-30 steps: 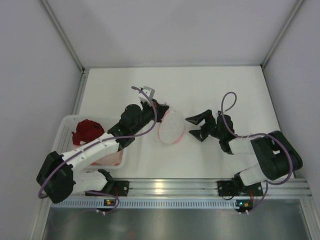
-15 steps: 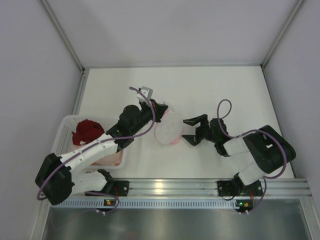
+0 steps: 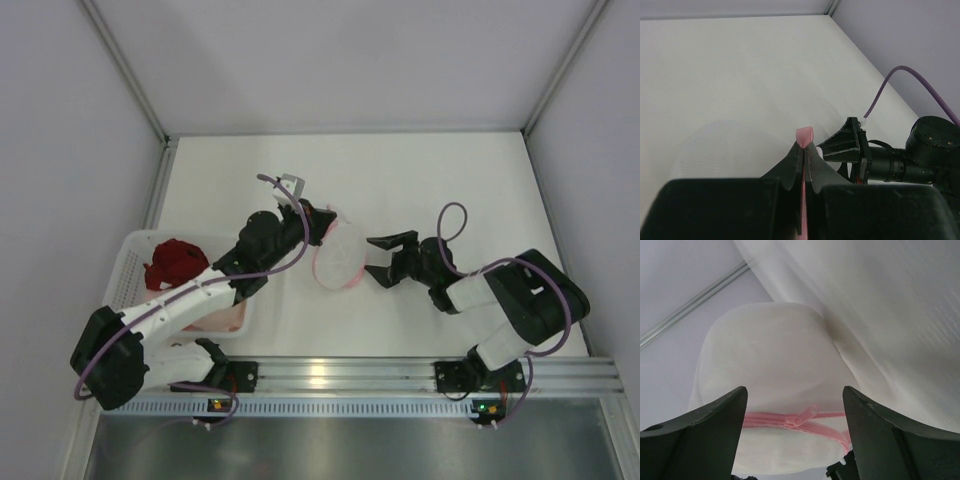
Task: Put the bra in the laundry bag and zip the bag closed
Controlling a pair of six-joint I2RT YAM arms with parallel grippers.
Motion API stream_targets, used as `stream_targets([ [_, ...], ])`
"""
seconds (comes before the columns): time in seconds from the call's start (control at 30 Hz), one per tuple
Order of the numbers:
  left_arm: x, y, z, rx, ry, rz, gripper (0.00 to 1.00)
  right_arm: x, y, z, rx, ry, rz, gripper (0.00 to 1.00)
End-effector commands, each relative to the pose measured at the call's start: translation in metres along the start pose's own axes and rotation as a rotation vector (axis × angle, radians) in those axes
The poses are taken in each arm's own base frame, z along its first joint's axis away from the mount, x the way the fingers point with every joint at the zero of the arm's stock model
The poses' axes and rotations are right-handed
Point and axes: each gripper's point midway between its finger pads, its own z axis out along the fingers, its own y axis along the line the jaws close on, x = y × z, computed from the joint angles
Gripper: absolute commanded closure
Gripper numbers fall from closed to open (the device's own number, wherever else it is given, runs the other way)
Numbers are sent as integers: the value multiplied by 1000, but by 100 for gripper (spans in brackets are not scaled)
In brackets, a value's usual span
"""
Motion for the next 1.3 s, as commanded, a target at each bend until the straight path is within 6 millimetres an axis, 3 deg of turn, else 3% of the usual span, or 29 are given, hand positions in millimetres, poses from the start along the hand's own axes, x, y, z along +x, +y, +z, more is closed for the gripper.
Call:
stream_targets([
  [0.0, -22, -11, -3, 44, -88, -26, 100, 8, 31, 4, -109, 17, 5, 24],
  [0.2, -20, -12, -3, 51, -87, -30, 100, 8, 41, 6, -130, 13, 6, 36],
  [0.33, -19, -11, -3, 45, -86, -26, 100, 10, 42, 7, -120, 18, -6, 39],
  [0.57, -19, -8, -5, 36, -92, -17, 100, 8, 38, 6, -102, 7, -17, 62],
  [0.67, -21, -8, -6, 33, -97, -13, 100, 9, 34, 8, -75, 13, -37, 67],
  [0.8, -23, -5, -8, 20, -107, -3, 100, 11, 27, 9, -32, 24, -65, 61],
  [0.97, -23, -3, -8, 9, -110, -1, 100, 12, 23, 7, -17, 37, -112, 40],
  [1.07, -23, -4, -8, 14, -109, -5, 100, 13, 25, 8, -12, 42, -131, 41],
  [1.27, -23, -5, -6, 17, -105, -6, 100, 18, 35, 10, -47, 65, -125, 55],
])
